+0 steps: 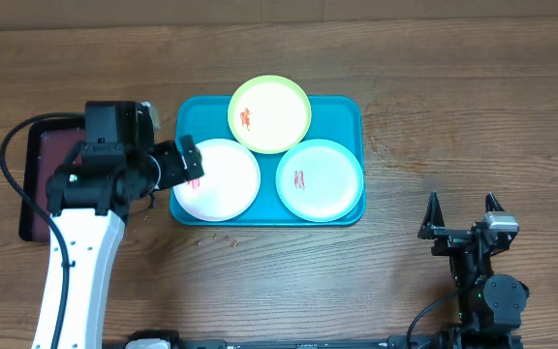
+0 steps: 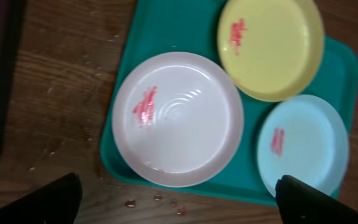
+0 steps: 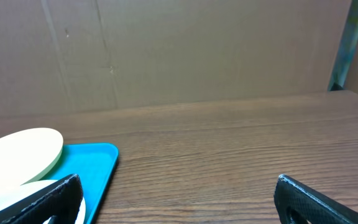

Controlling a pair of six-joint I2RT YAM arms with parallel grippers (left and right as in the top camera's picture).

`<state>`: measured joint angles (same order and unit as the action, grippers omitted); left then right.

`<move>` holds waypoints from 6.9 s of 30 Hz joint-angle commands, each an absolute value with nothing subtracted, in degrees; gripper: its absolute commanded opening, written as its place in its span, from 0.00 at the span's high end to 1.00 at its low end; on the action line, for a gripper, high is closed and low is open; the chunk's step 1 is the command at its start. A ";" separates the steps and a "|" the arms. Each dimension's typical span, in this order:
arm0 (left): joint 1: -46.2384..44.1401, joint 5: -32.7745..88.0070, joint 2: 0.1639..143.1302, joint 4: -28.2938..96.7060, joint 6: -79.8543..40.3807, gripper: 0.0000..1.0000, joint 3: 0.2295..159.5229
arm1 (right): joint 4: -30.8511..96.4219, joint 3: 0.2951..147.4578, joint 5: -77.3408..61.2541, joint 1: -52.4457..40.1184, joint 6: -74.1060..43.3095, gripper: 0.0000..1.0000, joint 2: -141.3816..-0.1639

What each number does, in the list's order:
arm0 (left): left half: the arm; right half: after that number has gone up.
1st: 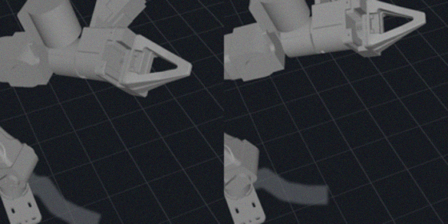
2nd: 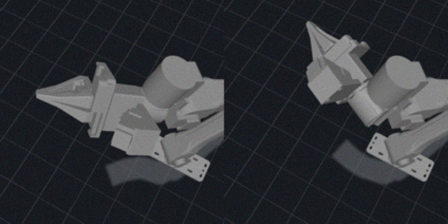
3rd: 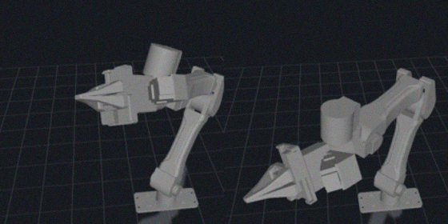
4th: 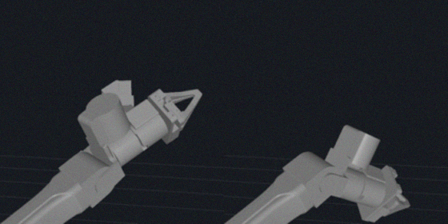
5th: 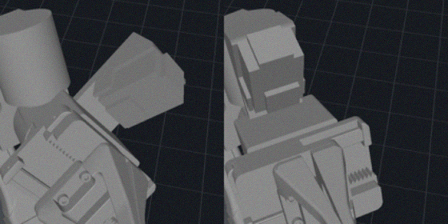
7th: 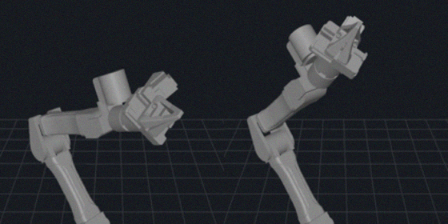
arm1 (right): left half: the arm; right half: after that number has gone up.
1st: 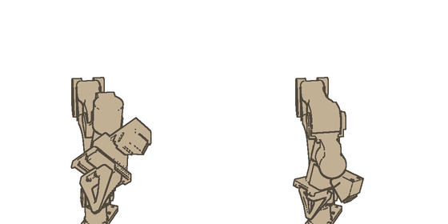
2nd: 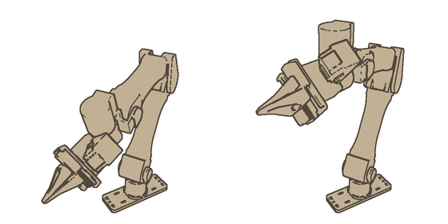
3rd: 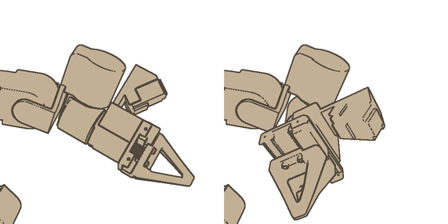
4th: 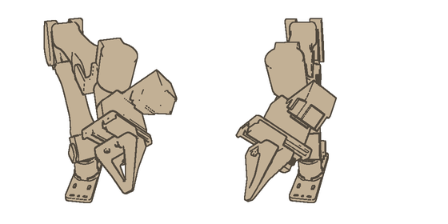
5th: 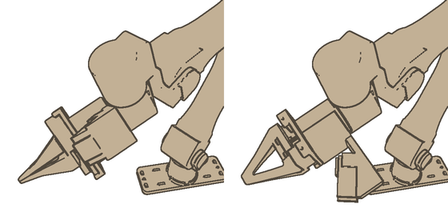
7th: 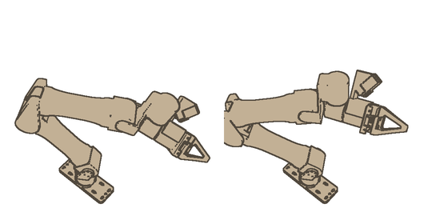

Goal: Clean dirty plates on tray and stack at the side
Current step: 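Move the left gripper over the dark tray toward the sponge, then lower the left gripper and grasp the green-orange sponge, then lift the sponge with the left gripper out of the water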

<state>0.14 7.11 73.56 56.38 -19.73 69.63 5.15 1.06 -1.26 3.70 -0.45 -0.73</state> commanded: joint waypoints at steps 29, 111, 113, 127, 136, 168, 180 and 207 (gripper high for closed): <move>22.59 -11.88 100.33 57.45 -28.58 0.00 88.09 | 4.84 0.47 -0.91 3.88 -0.89 0.00 -0.16; 30.79 -7.31 125.03 60.25 -19.27 0.05 86.00 | 4.84 0.47 -0.91 3.88 -0.89 0.00 -0.16; 30.79 -6.00 125.03 60.58 -19.27 0.31 86.00 | 4.84 0.47 -0.91 3.88 -0.89 0.00 -0.16; 30.79 -4.89 125.03 53.82 -19.22 0.05 86.00 | 4.84 0.47 -0.91 3.88 -0.89 0.00 -0.16; 30.79 -6.13 125.03 44.45 -18.65 0.00 86.00 | 4.84 0.47 -0.91 3.88 -0.89 0.00 -0.16; 30.79 -5.98 125.03 53.76 -15.20 0.96 86.00 | 4.84 0.47 -0.91 3.88 -0.89 0.00 -0.16; 30.81 -6.39 125.03 48.45 -14.48 0.01 86.00 | 4.84 0.47 -0.91 3.88 -0.89 0.00 -0.16; 30.79 -2.85 124.70 70.94 -12.45 0.96 108.60 | 4.84 0.47 -0.91 3.88 -0.89 0.00 -0.16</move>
